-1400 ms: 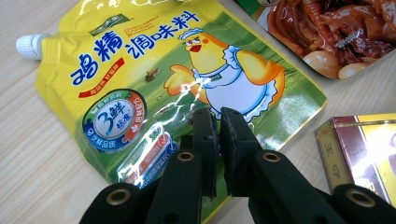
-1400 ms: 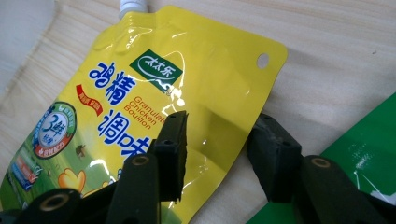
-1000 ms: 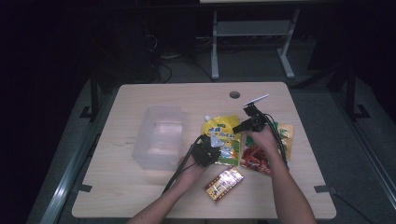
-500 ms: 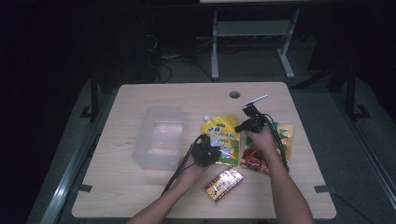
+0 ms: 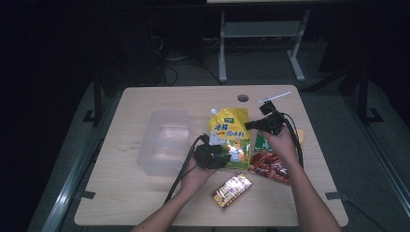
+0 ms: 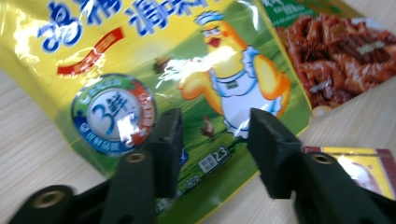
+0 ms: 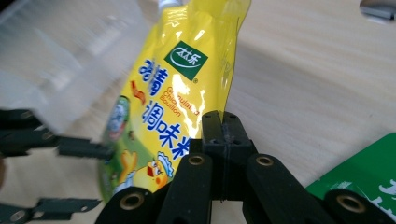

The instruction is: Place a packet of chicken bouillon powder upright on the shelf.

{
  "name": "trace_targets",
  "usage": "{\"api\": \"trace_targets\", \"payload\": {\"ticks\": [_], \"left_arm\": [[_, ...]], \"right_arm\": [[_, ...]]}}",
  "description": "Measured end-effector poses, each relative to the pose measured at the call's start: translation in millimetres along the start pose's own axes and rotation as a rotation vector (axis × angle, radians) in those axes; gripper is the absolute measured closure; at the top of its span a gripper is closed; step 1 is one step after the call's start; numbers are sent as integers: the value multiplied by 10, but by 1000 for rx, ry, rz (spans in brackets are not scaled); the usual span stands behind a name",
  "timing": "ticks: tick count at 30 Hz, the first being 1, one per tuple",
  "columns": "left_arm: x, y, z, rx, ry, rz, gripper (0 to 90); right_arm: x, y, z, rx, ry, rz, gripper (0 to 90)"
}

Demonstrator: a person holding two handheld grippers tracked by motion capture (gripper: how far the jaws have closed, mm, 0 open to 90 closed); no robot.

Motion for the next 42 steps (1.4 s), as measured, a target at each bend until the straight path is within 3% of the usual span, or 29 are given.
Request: {"api": "trace_targets", "payload": {"ticks": [3, 4, 8, 13, 18, 23, 33, 37, 39, 42], "left_arm": [[-13, -28, -8, -11, -20, 5, 400], [-15, -23, 6, -18, -52, 23, 360], [-26, -53, -10, -15, -75, 30, 294], [-36, -96, -1, -3, -84, 36, 272], [-29, -127, 19, -9, -85, 40, 228], [14, -137, 14, -17, -98, 34, 201], [22, -137, 30, -4, -93, 39, 191], [18, -127, 41, -2, -100, 47, 200], [13, -132, 34, -2, -83, 34, 211], [8, -138, 31, 6, -84, 37, 230]], "right_arm": [[-28, -138, -105, -9, -34, 26, 899], [-35, -178, -138, -9, -48, 35, 900], [-46, -337, -269, -25, -110, 88, 900], [11, -489, -386, -50, -172, 135, 899], [123, -652, -497, -62, -267, 175, 899], [290, -794, -512, -88, -300, 211, 899], [542, -942, -468, -147, -275, 220, 892], [611, -932, -434, -171, -252, 217, 877], [616, -924, -423, -181, -245, 223, 862], [624, -866, -426, -211, -237, 193, 821]]}}
Point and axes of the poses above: each handheld gripper's, and its own axes: y roughly forward along the jaws, x roughly out of its underside, z roughly to its right, the point moved 1 cm from there along y, roughly forward along the jaws, and after that the axes turned 15 degrees about z, right-handed, at the moved point
